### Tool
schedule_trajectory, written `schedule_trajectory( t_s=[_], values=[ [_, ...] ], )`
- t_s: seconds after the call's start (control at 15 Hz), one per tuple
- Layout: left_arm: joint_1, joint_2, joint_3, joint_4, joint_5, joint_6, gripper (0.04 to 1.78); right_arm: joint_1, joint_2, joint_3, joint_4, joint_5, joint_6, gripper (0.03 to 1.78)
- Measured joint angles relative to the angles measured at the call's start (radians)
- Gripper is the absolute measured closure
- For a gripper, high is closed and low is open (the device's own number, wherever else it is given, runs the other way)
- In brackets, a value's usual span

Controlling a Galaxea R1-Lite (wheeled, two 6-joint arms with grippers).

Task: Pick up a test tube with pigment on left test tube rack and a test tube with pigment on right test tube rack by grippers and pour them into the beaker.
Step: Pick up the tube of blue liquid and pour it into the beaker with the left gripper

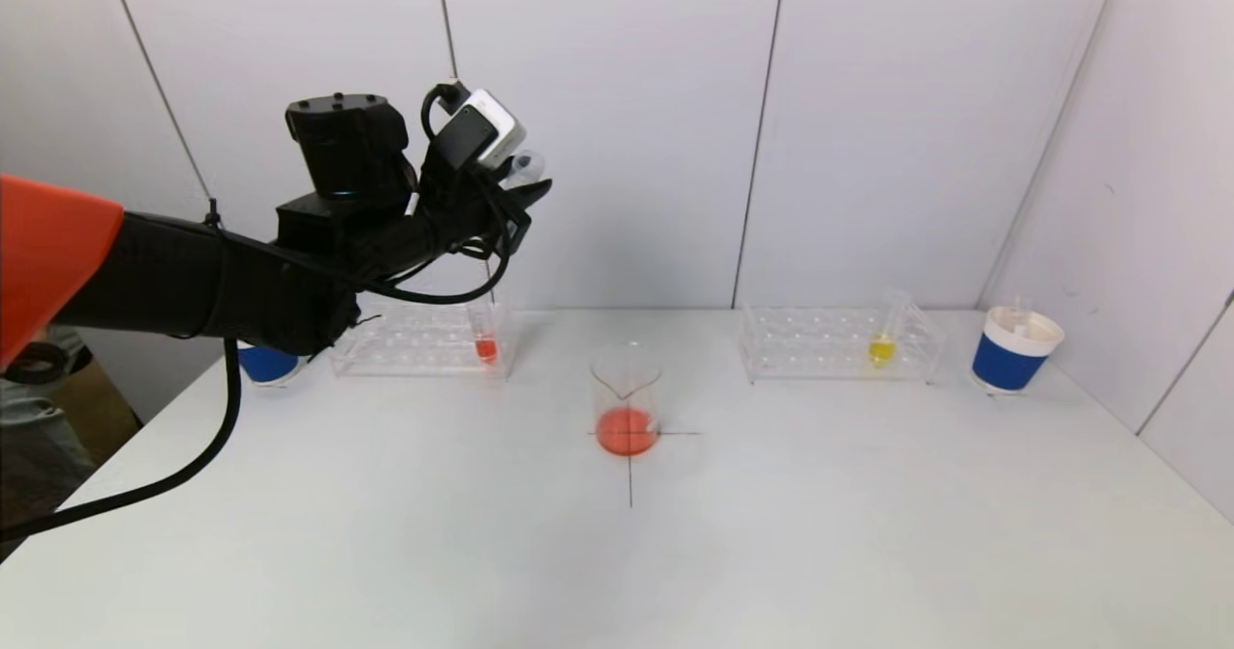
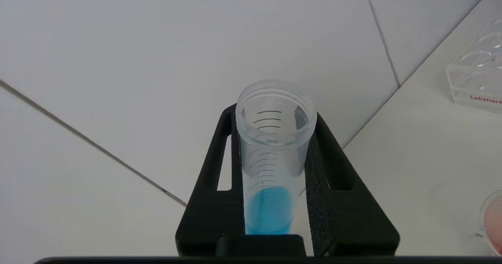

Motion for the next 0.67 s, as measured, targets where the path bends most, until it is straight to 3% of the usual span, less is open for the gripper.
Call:
schedule_trajectory(
  t_s=[0.67],
  values=[
    [-0.053, 0.04, 0.004, -0.008, -0.207, 0.164, 1.37, 0.0, 0.0, 0.0, 0.0, 0.0, 0.0, 0.05]
  ],
)
